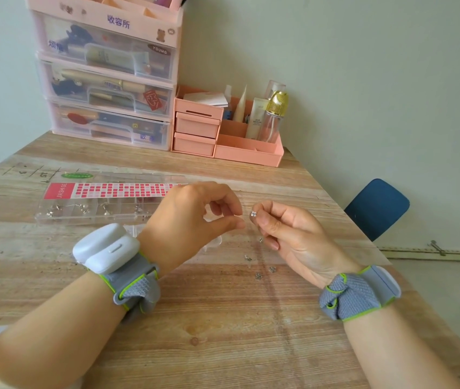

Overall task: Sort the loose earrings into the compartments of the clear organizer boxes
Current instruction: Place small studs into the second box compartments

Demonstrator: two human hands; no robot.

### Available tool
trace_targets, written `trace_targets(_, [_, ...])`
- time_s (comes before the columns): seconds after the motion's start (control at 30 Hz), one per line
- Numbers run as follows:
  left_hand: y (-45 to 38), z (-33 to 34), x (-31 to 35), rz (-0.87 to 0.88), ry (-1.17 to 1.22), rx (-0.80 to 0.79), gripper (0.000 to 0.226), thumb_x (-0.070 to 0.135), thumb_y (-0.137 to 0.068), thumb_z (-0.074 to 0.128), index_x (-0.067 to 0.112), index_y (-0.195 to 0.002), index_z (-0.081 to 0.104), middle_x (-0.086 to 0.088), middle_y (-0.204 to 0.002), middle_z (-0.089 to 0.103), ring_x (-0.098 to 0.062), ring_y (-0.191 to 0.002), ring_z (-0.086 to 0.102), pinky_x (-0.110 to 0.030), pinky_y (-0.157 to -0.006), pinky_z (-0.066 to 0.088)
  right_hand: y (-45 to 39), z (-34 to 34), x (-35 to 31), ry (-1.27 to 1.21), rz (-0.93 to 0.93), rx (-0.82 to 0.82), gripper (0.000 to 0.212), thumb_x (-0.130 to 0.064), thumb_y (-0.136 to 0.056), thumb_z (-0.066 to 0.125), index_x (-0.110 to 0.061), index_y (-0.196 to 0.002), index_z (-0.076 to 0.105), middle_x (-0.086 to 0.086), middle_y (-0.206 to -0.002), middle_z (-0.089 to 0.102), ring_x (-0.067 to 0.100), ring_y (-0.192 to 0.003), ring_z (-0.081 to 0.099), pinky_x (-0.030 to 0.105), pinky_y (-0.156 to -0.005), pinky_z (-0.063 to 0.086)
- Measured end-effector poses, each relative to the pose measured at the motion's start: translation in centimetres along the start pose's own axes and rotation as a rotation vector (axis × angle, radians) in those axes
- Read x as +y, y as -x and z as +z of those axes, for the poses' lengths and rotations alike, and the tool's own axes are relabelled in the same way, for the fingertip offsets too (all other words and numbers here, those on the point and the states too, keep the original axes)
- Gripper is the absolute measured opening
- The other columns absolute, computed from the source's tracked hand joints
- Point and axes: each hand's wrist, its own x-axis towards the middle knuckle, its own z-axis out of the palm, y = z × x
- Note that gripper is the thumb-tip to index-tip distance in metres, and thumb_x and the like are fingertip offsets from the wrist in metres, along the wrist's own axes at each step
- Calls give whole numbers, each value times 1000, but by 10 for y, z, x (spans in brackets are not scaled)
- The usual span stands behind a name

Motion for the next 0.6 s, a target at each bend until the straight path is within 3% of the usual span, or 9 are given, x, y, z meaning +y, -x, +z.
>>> trace_targets(0.37, [0,1,-3,-1,-23,6,8,23,-72,73,22,-77,67,14,-70,62,0,-76,52,-11,-67,41,1,-2,-1,-38,-14,20,5,-15,-82,58,-11,-81,56,-4,-73,50,5,-62,38,17,-51,27])
trace_targets(0.6, [0,4,-1,-5,-137,-96,3,22,-78,68,24,-81,68,18,-72,61,-4,-77,54,-13,-70,41,-3,-12,1,-63,-18,353,18,-6,-92,48,-16,-78,54,-3,-72,48,7,-61,37,21,-53,25])
